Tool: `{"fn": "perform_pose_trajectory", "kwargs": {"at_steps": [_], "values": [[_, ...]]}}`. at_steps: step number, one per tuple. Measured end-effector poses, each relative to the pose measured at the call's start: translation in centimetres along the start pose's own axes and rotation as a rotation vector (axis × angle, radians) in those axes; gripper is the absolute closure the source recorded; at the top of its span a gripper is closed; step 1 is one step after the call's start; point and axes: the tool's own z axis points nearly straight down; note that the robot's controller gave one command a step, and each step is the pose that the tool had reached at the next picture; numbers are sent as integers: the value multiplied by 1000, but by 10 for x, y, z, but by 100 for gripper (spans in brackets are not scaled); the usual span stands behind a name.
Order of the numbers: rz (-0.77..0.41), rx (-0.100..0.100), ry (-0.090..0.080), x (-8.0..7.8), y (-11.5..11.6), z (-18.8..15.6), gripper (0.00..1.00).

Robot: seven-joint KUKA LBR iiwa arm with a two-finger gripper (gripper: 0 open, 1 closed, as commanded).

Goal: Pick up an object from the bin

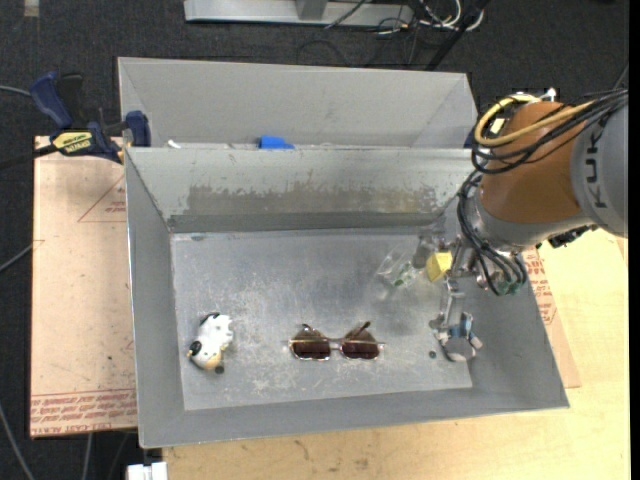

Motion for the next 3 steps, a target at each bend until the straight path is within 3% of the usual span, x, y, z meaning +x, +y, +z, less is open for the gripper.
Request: {"fn": "perform_pose_trajectory", "kwargs": {"at_steps": [1, 2, 3], "values": [[-2, 1, -7, -2, 0, -5, 0], [-64, 4, -13, 8, 18, 10, 0], [-125, 1, -10, 27, 55, 55, 0]]}}
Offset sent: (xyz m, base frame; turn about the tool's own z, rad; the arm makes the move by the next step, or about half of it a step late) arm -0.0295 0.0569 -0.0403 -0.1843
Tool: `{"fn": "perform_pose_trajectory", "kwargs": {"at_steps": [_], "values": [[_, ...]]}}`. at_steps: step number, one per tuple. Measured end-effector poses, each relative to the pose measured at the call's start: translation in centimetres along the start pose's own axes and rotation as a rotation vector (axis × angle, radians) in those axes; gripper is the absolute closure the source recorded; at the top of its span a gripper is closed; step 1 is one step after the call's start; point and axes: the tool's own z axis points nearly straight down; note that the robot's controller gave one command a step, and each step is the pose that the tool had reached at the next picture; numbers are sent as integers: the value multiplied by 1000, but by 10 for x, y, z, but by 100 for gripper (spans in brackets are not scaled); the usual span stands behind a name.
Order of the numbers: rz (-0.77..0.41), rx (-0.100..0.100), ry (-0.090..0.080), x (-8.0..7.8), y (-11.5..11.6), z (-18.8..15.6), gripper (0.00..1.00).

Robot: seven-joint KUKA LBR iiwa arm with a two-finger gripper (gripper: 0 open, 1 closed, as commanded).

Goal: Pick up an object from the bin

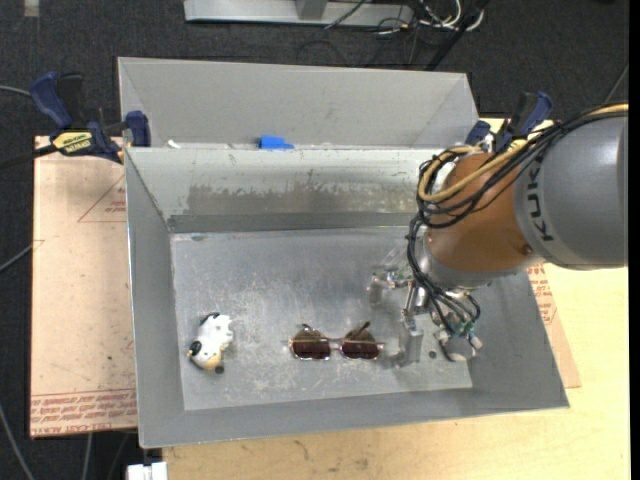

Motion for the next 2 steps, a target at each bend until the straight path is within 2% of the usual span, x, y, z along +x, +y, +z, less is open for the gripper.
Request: {"fn": "perform_pose_trajectory", "kwargs": {"at_steps": [1, 2], "values": [[-88, 0, 5, -4, 39, 4, 0], [-116, 0, 1, 22, 88, 10, 0]]}}
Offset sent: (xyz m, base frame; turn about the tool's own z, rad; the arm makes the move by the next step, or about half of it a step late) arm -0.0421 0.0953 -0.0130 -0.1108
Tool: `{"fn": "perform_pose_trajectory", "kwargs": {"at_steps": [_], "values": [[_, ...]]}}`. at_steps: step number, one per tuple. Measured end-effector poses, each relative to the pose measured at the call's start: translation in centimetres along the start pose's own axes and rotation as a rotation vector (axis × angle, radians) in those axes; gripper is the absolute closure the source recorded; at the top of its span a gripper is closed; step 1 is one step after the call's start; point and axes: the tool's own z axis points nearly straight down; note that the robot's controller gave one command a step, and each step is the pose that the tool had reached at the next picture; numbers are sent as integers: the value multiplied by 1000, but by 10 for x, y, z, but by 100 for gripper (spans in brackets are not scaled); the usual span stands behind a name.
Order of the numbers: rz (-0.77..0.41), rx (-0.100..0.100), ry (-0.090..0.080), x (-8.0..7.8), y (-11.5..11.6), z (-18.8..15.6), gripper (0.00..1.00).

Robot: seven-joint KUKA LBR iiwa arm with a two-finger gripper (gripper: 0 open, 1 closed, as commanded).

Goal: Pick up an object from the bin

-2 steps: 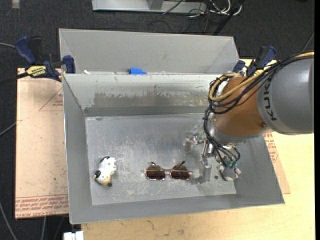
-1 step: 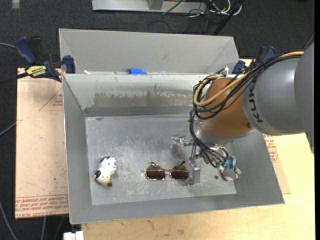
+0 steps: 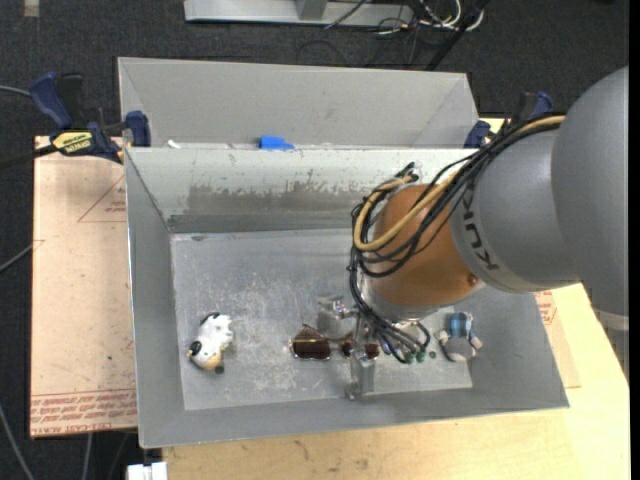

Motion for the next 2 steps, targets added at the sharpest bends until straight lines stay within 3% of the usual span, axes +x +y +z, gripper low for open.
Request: {"fn": "perform_pose_trajectory", "kwargs": {"at_steps": [1, 2], "values": [[-305, -1, 3, 10, 52, -8, 100], [-305, -1, 3, 10, 52, -8, 100]]}}
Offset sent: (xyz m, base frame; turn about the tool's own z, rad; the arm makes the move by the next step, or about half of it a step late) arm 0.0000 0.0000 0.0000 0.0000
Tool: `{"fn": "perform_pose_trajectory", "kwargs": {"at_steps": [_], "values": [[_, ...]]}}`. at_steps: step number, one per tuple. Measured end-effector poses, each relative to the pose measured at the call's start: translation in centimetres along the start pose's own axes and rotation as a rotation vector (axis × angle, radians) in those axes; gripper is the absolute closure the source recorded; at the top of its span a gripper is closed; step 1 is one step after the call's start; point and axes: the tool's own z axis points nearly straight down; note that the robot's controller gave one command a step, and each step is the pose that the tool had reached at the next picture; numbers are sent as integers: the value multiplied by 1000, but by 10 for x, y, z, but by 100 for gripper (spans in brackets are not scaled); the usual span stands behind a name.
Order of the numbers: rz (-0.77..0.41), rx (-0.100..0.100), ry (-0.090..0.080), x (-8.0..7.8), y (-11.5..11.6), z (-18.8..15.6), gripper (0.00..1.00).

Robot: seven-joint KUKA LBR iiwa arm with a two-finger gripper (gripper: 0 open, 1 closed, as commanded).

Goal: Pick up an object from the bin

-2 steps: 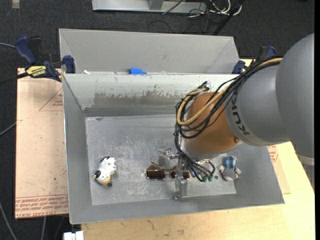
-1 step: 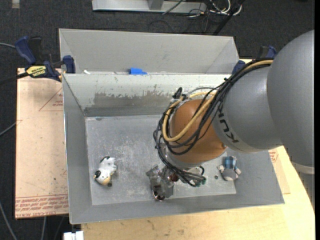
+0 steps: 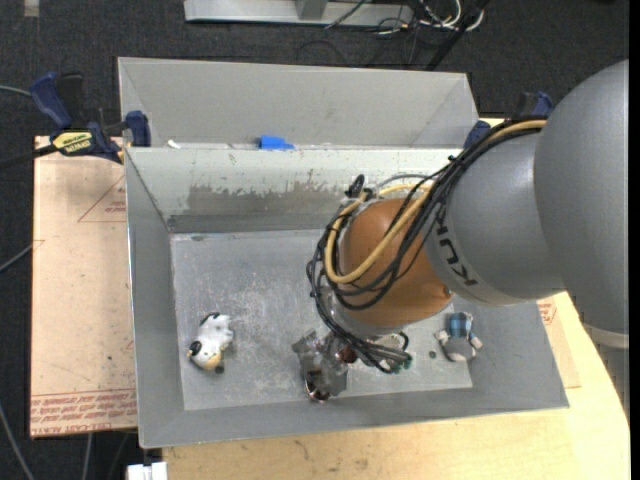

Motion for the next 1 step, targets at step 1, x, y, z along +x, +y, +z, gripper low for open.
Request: {"fn": "perform_pose_trajectory", "kwargs": {"at_steps": [1], "values": [[-12, -3, 6, 1, 0, -49, 100]]}}
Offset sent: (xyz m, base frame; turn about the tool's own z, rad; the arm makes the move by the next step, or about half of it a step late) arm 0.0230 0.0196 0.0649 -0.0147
